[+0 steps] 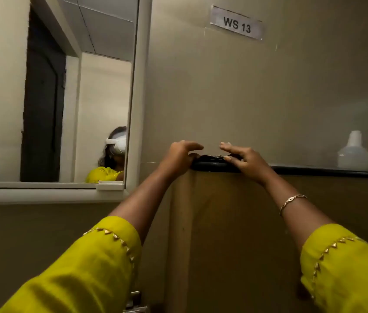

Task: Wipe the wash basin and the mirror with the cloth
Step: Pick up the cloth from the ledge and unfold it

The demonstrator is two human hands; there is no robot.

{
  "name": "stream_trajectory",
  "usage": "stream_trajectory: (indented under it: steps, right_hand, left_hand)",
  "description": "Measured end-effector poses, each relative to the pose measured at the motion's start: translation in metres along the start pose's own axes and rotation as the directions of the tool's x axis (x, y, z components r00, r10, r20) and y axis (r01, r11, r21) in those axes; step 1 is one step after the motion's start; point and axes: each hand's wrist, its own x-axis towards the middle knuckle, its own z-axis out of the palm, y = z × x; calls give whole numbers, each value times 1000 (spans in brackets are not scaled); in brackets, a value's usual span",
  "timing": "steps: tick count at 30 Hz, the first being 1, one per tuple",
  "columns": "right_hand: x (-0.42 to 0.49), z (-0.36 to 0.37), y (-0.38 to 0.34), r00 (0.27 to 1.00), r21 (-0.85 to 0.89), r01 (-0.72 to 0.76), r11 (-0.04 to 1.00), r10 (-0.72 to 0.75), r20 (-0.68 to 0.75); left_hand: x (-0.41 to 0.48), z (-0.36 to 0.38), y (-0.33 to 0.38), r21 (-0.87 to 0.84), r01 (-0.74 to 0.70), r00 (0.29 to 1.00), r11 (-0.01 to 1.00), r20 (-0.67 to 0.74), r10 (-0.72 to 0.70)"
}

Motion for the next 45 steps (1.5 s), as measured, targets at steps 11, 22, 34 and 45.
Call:
stream_trajectory:
  steps: [11,22,34,45]
  right_hand:
    - [21,-13,0,966,36,-212,977,204,160]
    - [25,9,2,985,-166,-71,984,43,-166]
    - [49,17,-50,911,-183,137,974,-196,-364]
    - [59,44,-128,899,-14,328,945,-316,-302]
  left_hand:
    - [24,-1,3,-11,96,975,995,203,-92]
    - [12,10,1,-141,60,998,988,-9,-62]
    - [7,-32,-6,-121,-127,925,985,-372,73]
    - [-37,-111,-10,-25,-126,877,992,-471,99]
